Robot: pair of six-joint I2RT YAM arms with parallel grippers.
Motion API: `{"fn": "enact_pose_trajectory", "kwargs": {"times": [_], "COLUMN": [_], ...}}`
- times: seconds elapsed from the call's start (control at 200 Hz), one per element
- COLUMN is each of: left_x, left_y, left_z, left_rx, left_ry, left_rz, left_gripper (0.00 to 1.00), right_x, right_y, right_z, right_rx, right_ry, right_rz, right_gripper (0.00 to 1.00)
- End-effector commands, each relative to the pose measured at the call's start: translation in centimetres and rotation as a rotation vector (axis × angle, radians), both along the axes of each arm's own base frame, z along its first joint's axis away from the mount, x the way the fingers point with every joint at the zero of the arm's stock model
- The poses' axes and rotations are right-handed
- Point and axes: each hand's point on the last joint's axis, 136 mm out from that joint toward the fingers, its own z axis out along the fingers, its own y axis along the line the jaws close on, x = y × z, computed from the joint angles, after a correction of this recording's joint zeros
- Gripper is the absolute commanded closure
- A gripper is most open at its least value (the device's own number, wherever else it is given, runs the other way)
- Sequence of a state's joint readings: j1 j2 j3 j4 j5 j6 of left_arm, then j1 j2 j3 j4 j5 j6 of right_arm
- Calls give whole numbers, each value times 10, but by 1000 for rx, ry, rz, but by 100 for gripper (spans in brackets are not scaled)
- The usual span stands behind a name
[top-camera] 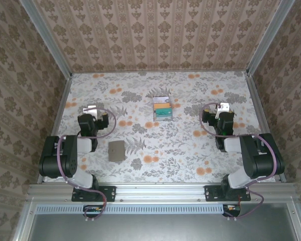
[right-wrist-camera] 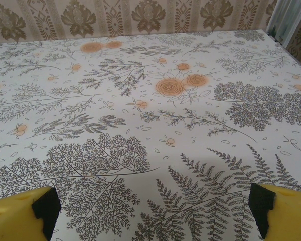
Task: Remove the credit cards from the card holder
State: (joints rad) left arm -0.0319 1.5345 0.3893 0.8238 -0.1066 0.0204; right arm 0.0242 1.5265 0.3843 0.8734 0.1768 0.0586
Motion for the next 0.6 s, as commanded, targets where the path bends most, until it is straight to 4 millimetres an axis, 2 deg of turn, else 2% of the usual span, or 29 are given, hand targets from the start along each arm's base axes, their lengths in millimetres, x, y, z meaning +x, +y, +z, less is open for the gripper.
{"fn": "enact_pose_trajectory", "kwargs": {"times": [0.0,0.1,0.175,0.19,0.35,0.44,0.595], "left_x": [7,11,10,8,-8,-29,-63], "left_y": [-3,4,14,15,25,32,11], "left_z": [14,29,53,58,113,120,110], "left_rx": [1,11,3,-6,-167,-296,-425], "left_ry": [-38,3,72,83,121,199,317], "left_rz": [-25,19,90,104,241,344,309], "left_gripper": [0,0,0,0,0,0,0], "right_x": [2,0,-3,-4,-16,-24,-34], "right_y": [2,0,-4,-6,-11,-11,2], "right_z": [6,15,26,36,77,100,119], "right_rx": [1,2,4,4,73,183,313], "right_ry": [-22,-29,2,-11,-34,-44,10], "right_rz": [0,-8,-35,-43,-102,-132,-111], "right_gripper": [0,1,0,0,0,0,0]}}
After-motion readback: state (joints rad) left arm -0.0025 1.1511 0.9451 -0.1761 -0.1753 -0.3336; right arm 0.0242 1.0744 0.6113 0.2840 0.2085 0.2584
